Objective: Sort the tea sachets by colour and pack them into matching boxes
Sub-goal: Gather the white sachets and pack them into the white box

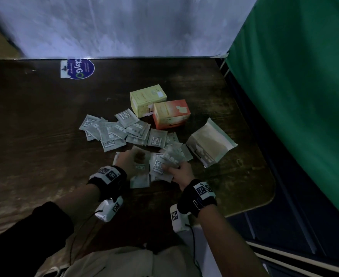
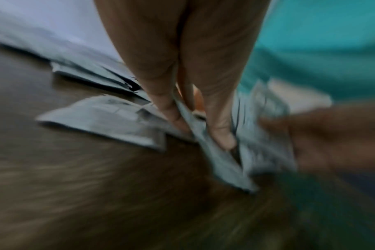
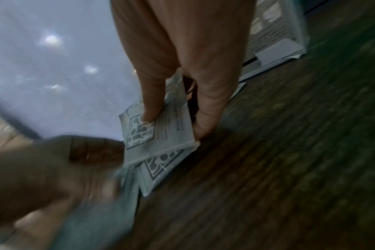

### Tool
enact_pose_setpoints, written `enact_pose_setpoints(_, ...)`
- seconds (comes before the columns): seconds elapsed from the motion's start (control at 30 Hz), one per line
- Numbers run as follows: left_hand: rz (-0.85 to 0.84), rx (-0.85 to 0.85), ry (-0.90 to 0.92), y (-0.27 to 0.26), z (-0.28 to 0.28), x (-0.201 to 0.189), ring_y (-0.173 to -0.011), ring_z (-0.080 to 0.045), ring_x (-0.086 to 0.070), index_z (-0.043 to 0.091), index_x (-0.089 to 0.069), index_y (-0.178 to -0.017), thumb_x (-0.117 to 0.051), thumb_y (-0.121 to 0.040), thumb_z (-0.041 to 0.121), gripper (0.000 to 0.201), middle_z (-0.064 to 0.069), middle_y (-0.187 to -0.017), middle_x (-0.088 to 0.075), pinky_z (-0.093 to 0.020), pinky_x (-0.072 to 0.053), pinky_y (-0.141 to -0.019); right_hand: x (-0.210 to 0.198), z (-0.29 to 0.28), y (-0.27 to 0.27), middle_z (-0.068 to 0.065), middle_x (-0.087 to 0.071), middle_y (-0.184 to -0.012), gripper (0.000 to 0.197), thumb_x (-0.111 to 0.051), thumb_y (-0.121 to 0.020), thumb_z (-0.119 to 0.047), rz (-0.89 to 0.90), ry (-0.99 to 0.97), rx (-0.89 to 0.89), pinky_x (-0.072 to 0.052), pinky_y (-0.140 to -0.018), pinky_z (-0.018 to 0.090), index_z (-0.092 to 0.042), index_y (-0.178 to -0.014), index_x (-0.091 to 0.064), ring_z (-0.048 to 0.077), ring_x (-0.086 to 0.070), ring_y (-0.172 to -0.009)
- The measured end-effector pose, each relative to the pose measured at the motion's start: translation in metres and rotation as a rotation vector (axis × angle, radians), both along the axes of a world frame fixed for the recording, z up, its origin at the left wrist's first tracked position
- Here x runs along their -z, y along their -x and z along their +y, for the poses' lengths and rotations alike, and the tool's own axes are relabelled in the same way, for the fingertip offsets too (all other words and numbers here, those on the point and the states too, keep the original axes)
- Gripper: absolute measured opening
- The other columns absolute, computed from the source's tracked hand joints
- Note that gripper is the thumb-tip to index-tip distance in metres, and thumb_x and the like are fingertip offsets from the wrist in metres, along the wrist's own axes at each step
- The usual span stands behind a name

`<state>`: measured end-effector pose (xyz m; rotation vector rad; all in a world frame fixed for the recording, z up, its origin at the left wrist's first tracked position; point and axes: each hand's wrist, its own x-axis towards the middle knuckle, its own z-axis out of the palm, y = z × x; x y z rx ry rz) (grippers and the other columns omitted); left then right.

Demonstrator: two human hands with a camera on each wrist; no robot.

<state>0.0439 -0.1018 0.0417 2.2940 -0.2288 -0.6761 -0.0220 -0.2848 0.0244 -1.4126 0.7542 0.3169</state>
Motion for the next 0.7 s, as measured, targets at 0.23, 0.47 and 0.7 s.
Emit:
enact_pose_setpoints(0.23, -0.1, 0.011, -0.045, -0.008, -0.001, -0.017, -0.094, -0.015, -0.062, 0.012, -0.071, -0.105, -0.075, -0.077, 0.017, 0.029, -0.001, -0.101, -0.068, -0.021, -0.043, -0.083, -0.031, -0.016, 0.013, 0.005, -0.069, -0.11, 0.025, -0.062, -0.088, -0.002, -0.113, -0.216, 0.088, -0.056, -0.079, 0.039, -0.018, -0.107, -0.063, 0.021, -0.066, -0.099)
enact_pose_setpoints(0.47, 0.13, -0.064, 0.19, -0.019, -0.026, -0.053, -0.064, -0.016, -0.055, 0.01, -0.065, -0.101, -0.046, -0.096, 0.039, 0.035, -0.003, -0.075, -0.059, -0.027, -0.043, -0.065, -0.048, -0.003, 0.014, 0.009, -0.07, -0.108, 0.019, -0.065, -0.086, -0.003, -0.182, -0.201, 0.088, -0.054, -0.09, 0.046, -0.015, -0.101, -0.066, 0.027, -0.067, -0.103)
enact_pose_setpoints(0.7, 0.395, 0.073, 0.421, -0.011, -0.029, -0.059, -0.099, -0.016, -0.066, 0.024, -0.063, -0.108, -0.072, -0.066, 0.062, 0.058, 0.001, -0.108, -0.068, -0.04, -0.053, -0.09, -0.054, 0.007, 0.002, 0.007, -0.069, -0.115, 0.03, -0.067, -0.088, -0.022, -0.246, -0.074, 0.145, -0.053, -0.09, 0.05, -0.017, -0.117, -0.063, 0.024, -0.066, -0.106)
